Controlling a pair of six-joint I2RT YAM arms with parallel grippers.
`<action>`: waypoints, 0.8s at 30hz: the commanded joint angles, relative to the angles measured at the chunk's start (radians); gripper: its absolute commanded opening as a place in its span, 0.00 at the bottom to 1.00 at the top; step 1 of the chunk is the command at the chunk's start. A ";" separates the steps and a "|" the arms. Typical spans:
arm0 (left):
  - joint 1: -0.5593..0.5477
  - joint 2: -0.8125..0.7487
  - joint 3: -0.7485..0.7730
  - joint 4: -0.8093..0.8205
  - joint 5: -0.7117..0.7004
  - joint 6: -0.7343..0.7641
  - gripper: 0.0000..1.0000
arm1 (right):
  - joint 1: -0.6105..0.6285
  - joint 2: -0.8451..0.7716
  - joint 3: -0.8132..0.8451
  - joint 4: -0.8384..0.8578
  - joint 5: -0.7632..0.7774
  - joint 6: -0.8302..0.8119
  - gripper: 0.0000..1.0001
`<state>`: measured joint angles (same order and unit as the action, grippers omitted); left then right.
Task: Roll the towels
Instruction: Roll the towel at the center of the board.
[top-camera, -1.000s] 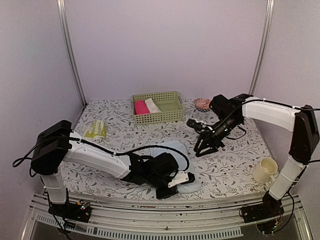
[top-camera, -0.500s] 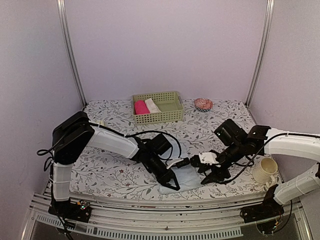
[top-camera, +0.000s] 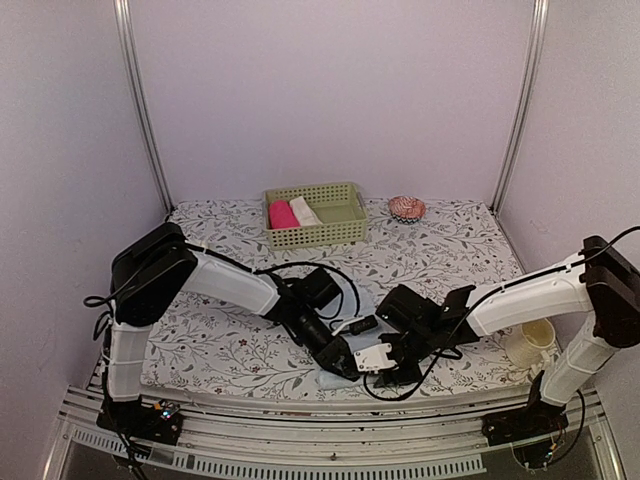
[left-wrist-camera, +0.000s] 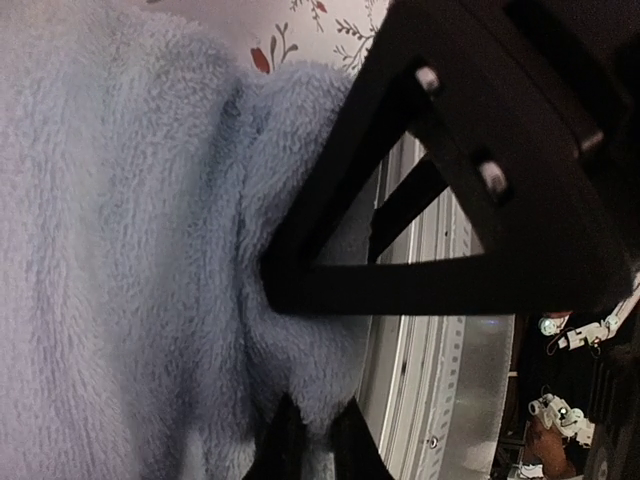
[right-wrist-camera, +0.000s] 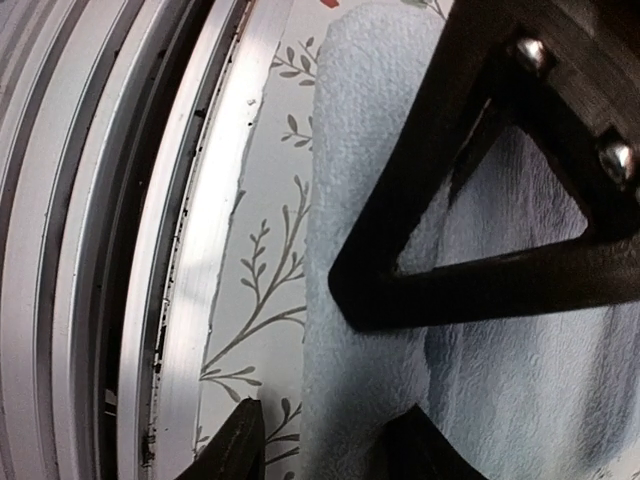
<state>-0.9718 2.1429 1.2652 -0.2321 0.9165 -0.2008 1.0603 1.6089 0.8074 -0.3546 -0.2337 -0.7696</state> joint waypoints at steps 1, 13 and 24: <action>0.022 0.027 -0.015 -0.038 -0.011 -0.015 0.06 | 0.006 0.048 0.019 0.048 0.045 0.004 0.29; 0.029 -0.433 -0.344 0.116 -0.334 -0.011 0.39 | -0.101 0.172 0.159 -0.243 -0.396 0.066 0.08; -0.207 -0.877 -0.653 0.336 -0.906 0.118 0.35 | -0.276 0.562 0.518 -0.643 -0.677 0.027 0.08</action>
<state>-1.1088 1.3609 0.6598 -0.0166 0.2325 -0.1707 0.8223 2.0411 1.2377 -0.8043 -0.8276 -0.7216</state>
